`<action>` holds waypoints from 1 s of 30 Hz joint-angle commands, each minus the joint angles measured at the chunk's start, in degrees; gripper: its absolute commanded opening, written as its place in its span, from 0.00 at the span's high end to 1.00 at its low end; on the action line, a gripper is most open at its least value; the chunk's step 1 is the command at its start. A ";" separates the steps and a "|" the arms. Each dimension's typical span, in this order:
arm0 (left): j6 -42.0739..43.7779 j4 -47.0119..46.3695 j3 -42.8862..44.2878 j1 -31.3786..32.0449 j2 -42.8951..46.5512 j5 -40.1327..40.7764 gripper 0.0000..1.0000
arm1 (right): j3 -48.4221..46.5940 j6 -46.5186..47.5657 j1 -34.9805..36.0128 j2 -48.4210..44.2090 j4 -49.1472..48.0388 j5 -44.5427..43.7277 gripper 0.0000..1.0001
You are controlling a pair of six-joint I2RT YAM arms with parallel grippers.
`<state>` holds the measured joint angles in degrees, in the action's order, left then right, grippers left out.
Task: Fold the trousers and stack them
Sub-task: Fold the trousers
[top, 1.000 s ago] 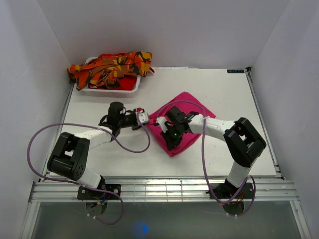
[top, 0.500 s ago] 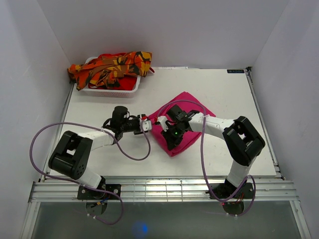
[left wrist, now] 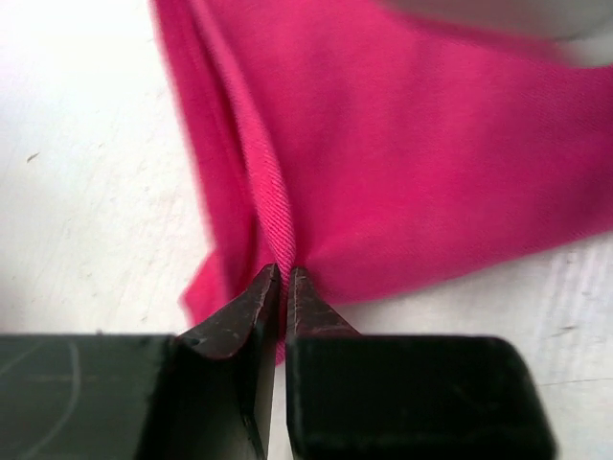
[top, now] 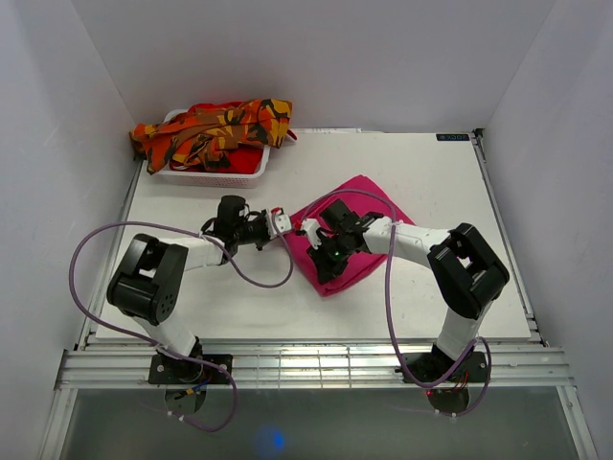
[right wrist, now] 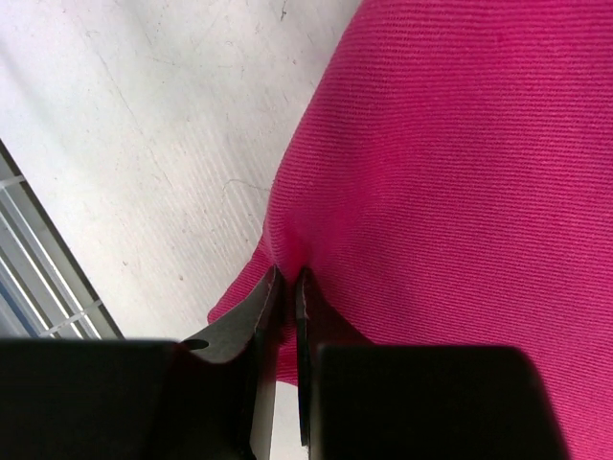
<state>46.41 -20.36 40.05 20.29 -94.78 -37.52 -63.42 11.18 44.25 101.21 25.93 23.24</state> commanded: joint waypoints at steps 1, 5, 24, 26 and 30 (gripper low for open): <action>-4.04 2.16 7.12 -5.87 -0.92 2.01 0.92 | 2.51 0.33 0.05 -0.57 4.30 0.40 0.92; -7.29 9.44 14.77 -8.86 -5.14 0.34 0.97 | 3.39 -0.28 0.05 -0.75 3.78 0.05 0.92; -11.01 33.09 22.45 -18.27 -2.52 -13.80 0.31 | -0.39 -2.21 0.05 -0.40 4.12 3.03 0.92; -5.38 33.98 17.18 -18.36 0.19 -14.16 0.31 | -1.88 -2.21 -0.39 -0.83 4.48 3.91 0.92; -0.28 31.18 10.14 -18.36 1.88 -16.53 0.31 | -3.55 -2.21 -2.06 -1.54 5.70 6.19 0.92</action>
<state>39.64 9.15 53.69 1.32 -94.48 -49.23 -64.07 9.63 43.20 101.08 28.51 25.39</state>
